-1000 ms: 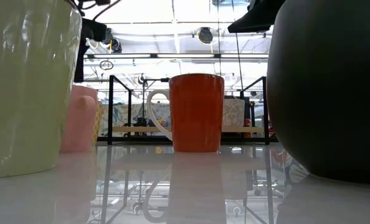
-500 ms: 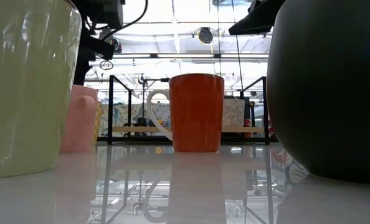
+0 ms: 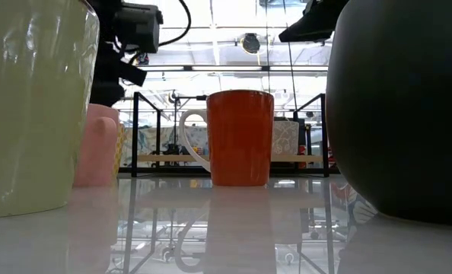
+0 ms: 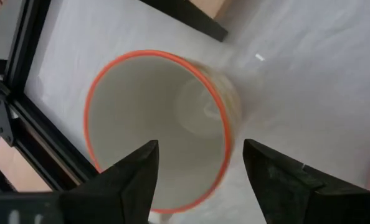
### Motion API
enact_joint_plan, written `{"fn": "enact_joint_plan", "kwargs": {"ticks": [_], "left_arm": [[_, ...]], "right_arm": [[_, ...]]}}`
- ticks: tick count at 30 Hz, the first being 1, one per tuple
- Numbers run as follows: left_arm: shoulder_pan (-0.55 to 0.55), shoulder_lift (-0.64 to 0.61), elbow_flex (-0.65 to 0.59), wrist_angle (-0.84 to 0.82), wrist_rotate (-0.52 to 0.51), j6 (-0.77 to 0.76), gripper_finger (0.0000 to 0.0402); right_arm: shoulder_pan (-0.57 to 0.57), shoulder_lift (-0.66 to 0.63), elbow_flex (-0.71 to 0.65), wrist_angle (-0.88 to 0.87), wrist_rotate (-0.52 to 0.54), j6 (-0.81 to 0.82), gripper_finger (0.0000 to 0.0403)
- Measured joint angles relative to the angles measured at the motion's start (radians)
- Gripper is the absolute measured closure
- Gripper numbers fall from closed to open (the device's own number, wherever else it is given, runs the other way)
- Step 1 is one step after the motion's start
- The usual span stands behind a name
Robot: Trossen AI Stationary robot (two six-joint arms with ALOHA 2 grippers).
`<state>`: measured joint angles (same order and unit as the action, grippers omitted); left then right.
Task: Place coffee mugs
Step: Put the yellow mug on the shelf
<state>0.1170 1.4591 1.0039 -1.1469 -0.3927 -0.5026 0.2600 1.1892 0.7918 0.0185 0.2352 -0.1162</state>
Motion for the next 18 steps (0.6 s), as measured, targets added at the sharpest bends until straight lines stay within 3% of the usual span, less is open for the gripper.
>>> {"fn": "enact_joint_plan", "kwargs": {"ticks": [8, 18], "left_arm": [[0.013, 0.055, 0.0, 0.001, 0.02, 0.007, 0.0181], [0.013, 0.05, -0.001, 0.008, 0.044, 0.016, 0.0364]], "right_arm": [[0.0, 0.0, 0.0, -0.001, 0.0, 0.0, 0.0241], [0.0, 0.0, 0.0, -0.002, 0.0, 0.0, 0.0241]]}}
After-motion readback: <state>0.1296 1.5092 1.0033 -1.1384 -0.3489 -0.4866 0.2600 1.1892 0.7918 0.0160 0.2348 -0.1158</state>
